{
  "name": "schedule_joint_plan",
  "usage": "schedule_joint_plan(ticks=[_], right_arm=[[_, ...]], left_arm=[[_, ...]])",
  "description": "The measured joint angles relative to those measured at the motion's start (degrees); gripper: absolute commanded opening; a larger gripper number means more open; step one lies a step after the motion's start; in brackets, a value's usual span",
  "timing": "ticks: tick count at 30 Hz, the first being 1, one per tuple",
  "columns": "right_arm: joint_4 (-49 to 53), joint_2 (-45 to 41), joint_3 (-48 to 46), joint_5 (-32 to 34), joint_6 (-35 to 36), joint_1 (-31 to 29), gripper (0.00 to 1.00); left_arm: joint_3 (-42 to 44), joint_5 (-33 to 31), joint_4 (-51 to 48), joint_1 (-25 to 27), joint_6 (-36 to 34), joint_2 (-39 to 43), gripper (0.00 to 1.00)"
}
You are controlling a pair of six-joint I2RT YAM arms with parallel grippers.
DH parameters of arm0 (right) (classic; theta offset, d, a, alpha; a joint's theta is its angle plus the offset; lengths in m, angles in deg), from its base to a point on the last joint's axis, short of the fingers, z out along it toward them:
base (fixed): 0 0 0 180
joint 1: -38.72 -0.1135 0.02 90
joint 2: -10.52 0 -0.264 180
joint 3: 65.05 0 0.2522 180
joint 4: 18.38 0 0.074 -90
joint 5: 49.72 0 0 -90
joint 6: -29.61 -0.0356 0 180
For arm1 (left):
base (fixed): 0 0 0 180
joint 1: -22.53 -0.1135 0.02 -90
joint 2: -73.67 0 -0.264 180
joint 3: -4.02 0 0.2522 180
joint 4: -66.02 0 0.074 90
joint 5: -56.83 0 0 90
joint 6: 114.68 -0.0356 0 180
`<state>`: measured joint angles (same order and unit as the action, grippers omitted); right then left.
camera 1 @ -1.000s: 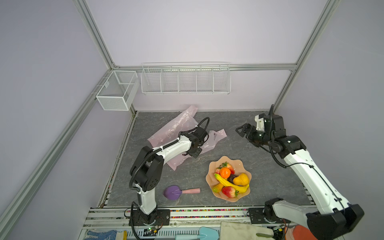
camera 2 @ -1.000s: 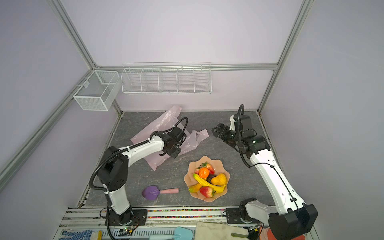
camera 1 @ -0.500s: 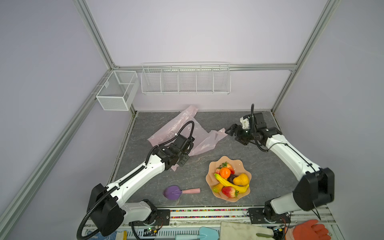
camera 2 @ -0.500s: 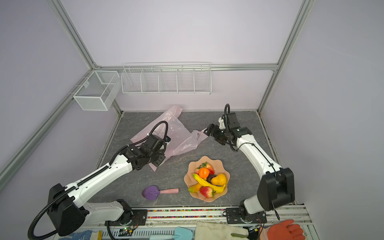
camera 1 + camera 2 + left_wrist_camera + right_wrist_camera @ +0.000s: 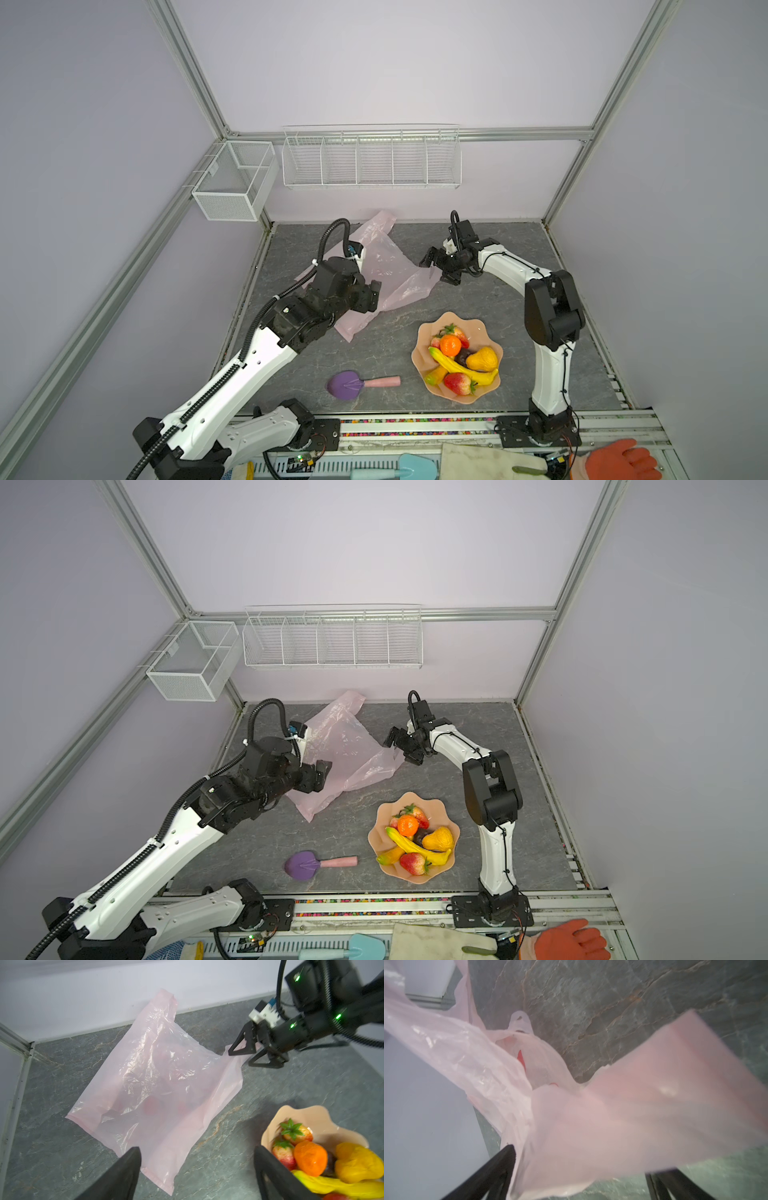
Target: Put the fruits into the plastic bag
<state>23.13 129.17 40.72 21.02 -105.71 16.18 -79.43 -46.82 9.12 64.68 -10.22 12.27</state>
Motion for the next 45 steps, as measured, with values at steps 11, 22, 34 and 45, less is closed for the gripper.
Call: schedule_joint_plan(ticks=[11,22,34,45], right_arm=[[-6.64,-9.09,-12.39,2.47,-13.0,-5.92,0.27],[-16.0,-18.6,-17.25,7.39,-25.55,-22.27,0.14],[-20.94,-22.03,-27.96,11.78,-30.25,-29.79,0.32],[-16.81,-34.45,-30.6,16.76,-28.89,-31.45,0.97]], left_arm=[[-18.32,3.63,-12.46,-7.06,17.31,-14.01,0.89],[-31.65,10.21,-17.81,-7.93,20.61,-34.8,0.87],[-34.99,16.39,-25.09,-7.91,16.85,-47.21,0.81],[-36.48,17.57,-30.51,-3.17,12.66,-48.63,0.81]])
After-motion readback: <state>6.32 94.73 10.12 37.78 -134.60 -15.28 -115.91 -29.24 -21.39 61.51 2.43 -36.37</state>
